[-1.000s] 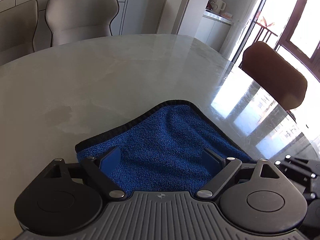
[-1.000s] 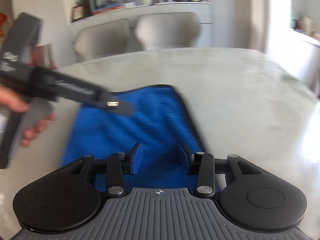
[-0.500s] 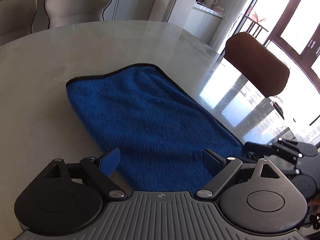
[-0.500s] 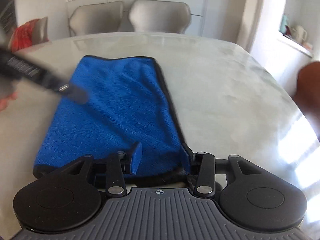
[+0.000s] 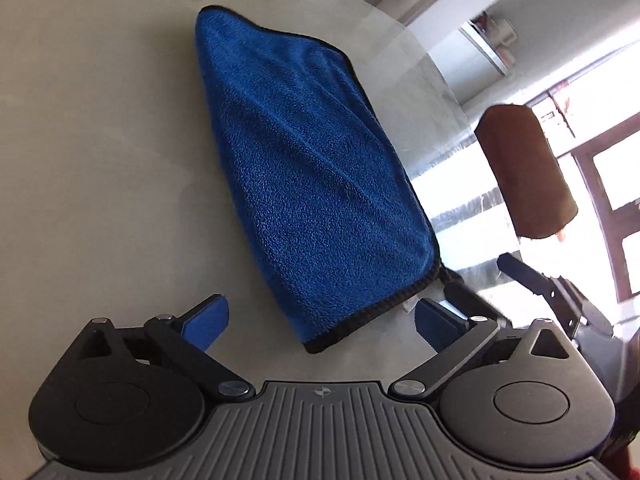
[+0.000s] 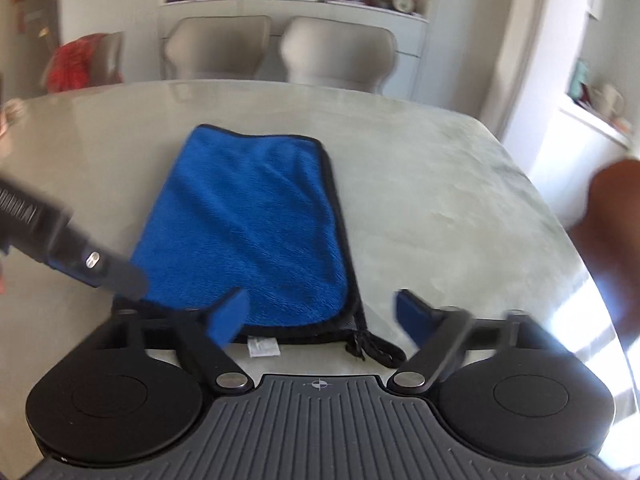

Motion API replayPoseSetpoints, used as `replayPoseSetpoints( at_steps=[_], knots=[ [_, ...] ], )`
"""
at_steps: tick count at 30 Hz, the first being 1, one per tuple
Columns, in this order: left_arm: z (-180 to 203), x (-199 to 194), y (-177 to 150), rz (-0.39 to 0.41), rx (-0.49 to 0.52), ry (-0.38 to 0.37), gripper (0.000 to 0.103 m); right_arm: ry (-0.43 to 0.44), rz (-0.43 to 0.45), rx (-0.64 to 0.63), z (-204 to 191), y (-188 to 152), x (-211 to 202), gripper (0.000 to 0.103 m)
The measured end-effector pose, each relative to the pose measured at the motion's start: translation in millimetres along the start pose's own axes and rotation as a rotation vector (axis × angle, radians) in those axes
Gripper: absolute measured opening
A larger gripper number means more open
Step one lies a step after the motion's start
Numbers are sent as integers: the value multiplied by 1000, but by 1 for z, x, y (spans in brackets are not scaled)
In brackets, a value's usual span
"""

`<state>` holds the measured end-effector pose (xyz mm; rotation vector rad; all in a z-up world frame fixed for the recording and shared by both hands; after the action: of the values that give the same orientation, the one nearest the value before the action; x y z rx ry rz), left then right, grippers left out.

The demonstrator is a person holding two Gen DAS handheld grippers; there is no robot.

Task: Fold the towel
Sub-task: 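Lay the folded edge down and open both grippers, then grasp the folded towel's end with the right gripper while the left gripper grasps beside it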

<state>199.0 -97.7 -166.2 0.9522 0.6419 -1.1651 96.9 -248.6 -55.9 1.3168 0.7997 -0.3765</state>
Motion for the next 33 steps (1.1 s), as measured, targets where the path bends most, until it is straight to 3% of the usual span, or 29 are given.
replayPoseSetpoints(
  at_steps=[4, 11, 14, 17, 20, 25, 28, 33],
  knots=[
    [1, 5, 2, 21, -152, 24, 103, 58, 10, -77, 4, 5, 0, 97],
    [14, 18, -5, 16, -246, 34, 103, 203, 4, -52, 31, -3, 6, 97],
    [20, 24, -10, -10, -317, 18, 103, 246, 10, -57, 36, -4, 8, 97],
    [22, 26, -12, 13, -386, 22, 100, 286, 20, -56, 38, -4, 9, 97],
    [21, 26, -12, 30, -386, 54, 83, 337, 19, -58, 37, -5, 11, 96],
    [20, 18, -15, 47, -370, 74, 34, 417, 2, -133, 26, -7, 15, 93],
    [21, 6, -8, 74, -374, 51, 27, 453, -1, -191, 18, -5, 18, 92],
    [27, -6, 8, 102, -358, 36, 27, 517, 15, -323, -5, -3, 26, 92]
  ],
)
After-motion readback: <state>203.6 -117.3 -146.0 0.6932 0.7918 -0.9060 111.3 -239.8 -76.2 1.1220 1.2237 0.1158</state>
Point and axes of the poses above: each gripper's, at about its wrist camera, not at the fingertips, and x roughly the way its jaws point, z to its right, y to its top, the point moved 5 cm from there along x, roughly the way its jaws point, and after that the axes turned 9 degrees about y, right-handed, at the moved point
